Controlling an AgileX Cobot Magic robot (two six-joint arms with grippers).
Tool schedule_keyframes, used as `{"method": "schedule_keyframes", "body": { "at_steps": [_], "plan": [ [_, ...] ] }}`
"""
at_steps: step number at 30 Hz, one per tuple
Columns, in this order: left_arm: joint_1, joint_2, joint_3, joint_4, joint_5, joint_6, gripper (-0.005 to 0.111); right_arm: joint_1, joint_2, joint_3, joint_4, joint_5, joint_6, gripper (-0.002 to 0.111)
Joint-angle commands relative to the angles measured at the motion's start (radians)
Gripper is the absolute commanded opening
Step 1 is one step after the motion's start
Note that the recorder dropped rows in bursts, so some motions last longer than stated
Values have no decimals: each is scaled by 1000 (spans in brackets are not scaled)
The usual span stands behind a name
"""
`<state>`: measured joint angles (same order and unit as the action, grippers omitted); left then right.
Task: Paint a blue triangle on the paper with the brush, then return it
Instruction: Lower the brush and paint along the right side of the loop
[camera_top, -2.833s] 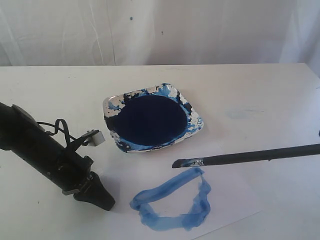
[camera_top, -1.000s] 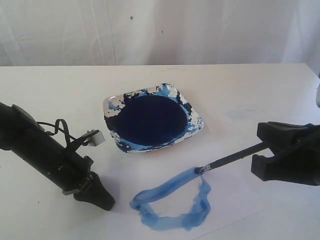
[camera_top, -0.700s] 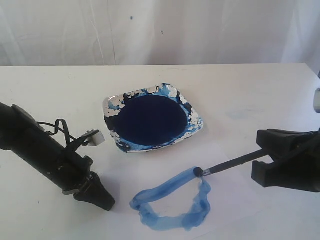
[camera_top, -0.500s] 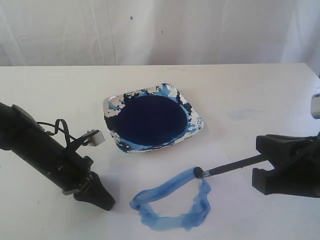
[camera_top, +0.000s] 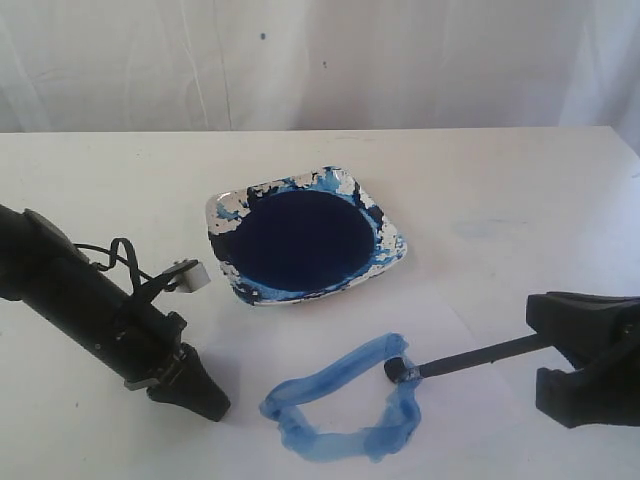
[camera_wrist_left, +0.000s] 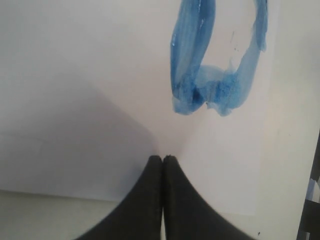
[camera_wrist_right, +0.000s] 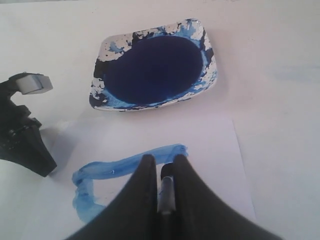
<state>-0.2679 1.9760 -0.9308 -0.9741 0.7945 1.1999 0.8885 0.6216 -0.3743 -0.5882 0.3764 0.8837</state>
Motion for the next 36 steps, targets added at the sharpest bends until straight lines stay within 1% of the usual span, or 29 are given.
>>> {"method": "schedule_keyframes", "body": {
  "at_steps": [1,3,6,11,14,24,29,36],
  "plan": [
    [-4,6,4,64,-64,3,0,-1,-2,6,101,27,-81,0],
    [-4,6,4,64,-64,3,0,-1,-2,4,121,30,-99,0],
    [-4,6,4,64,-62,3,0,-1,-2,4,219,35,-208,0],
    [-4,6,4,64,-62,3,0,-1,-2,4,247,49,-212,0],
    [-4,6,4,64,-61,3,0,-1,-6,2,292,58,-264,0],
    [-4,6,4,64,-59,0,0,-1,-174,-3,311,166,-300,0],
    [-4,6,4,64,-59,0,0,-1,-219,-4,340,200,-318,0],
    [-4,6,4,64,-59,0,0,-1,-258,-11,448,233,-440,0]
  ]
}}
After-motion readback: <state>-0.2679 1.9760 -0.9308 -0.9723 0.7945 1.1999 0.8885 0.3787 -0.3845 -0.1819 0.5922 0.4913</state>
